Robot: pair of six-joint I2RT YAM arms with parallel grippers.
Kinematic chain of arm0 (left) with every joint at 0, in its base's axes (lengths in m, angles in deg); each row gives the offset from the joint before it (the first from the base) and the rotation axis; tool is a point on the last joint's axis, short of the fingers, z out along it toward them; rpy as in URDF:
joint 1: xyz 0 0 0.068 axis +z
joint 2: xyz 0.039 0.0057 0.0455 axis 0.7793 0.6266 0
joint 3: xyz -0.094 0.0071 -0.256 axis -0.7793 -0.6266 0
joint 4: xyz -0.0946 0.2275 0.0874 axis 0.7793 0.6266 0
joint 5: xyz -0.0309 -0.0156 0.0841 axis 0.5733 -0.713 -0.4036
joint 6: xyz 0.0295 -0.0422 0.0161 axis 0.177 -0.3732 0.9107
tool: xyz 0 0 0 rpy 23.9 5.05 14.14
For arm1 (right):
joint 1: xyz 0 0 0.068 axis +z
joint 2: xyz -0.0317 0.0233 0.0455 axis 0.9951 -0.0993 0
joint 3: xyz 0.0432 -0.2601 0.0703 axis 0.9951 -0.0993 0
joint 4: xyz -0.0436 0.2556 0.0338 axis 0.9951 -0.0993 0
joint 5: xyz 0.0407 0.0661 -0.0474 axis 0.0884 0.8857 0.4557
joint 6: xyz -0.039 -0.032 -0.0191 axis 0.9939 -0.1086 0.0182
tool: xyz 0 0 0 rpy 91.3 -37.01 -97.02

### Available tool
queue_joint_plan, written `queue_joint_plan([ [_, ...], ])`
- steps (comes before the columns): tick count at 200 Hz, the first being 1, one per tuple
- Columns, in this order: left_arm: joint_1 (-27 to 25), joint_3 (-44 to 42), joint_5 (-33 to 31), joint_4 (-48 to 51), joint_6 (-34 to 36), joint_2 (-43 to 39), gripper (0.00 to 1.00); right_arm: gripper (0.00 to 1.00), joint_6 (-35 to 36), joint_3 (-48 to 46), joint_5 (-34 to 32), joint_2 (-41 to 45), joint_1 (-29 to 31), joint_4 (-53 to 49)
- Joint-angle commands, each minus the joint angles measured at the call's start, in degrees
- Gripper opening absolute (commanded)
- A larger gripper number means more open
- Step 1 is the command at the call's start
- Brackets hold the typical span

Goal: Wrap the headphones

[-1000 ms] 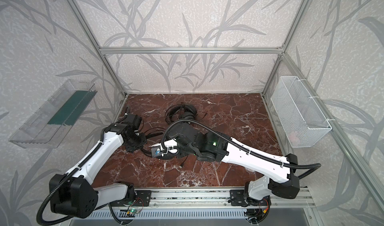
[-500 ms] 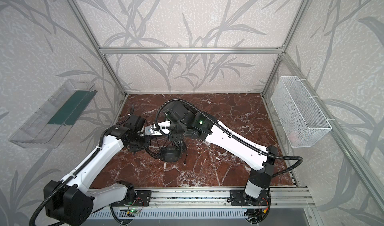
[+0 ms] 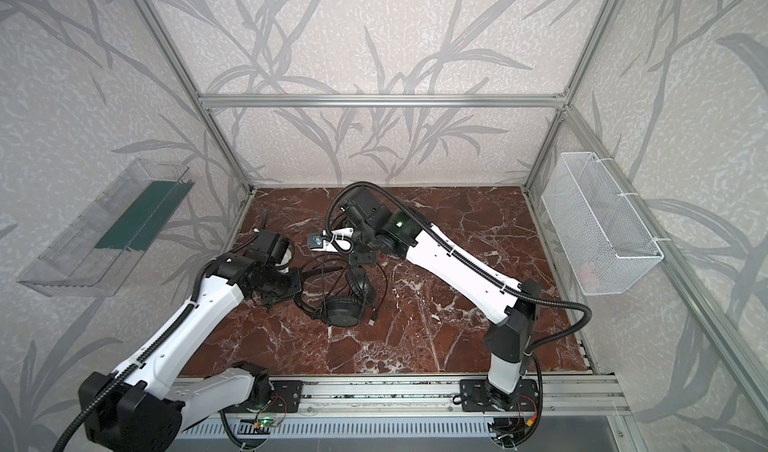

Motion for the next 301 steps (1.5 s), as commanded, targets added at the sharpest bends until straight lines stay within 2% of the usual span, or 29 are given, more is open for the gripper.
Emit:
queue_joint_plan([
  [1, -0.55, 2.40, 4.24, -1.41, -1.11, -0.92, 0.00, 0.00, -1.47, 5.02, 5.86, -2.92, 0.88, -2.04],
  [62, -1.79, 2.30, 7.37, -2.91, -3.46, -2.70, 0.00, 0.00, -4.83, 13.52, 4.74, -11.20, -0.09, -2.27],
  [78, -1.79, 2.84, 7.17, -2.46, -4.20, -3.11, 0.00, 0.00, -6.32, 14.80, 2.45, -12.28, -0.06, -2.68],
  [97, -1.79, 3.69, 7.61, -2.28, -5.19, -4.04, 0.00, 0.00, -6.75, 13.51, 2.07, -11.71, -0.15, -1.71],
  [125, -1.79, 3.91, 11.67, -4.14, -7.54, -5.32, 0.00, 0.00, -6.84, 9.64, -0.38, -12.04, -0.71, 0.95],
  [177, -1.79, 5.49, 15.77, -4.24, -9.95, -6.52, 0.00, 0.00, -10.40, 10.00, -2.00, -12.82, -2.82, 3.11],
  [210, -1.79, 6.35, 14.64, -2.80, -9.10, -6.68, 0.00, 0.00, -11.58, 10.76, -4.48, -12.53, -4.00, 4.56],
  [246, -1.79, 5.82, 12.38, -2.27, -8.67, -8.06, 0.00, 0.00, -13.63, 6.11, -9.35, -10.27, -5.23, 10.44],
  [285, -1.75, 7.06, 10.58, -1.15, -7.84, -8.39, 0.00, 0.00, -15.10, 2.74, -8.90, -7.94, -6.25, 13.62],
  [301, -1.65, 7.75, 9.89, -0.88, -7.84, -8.71, 0.00, 0.00, -15.65, 1.80, -10.70, -7.68, -6.58, 14.94],
])
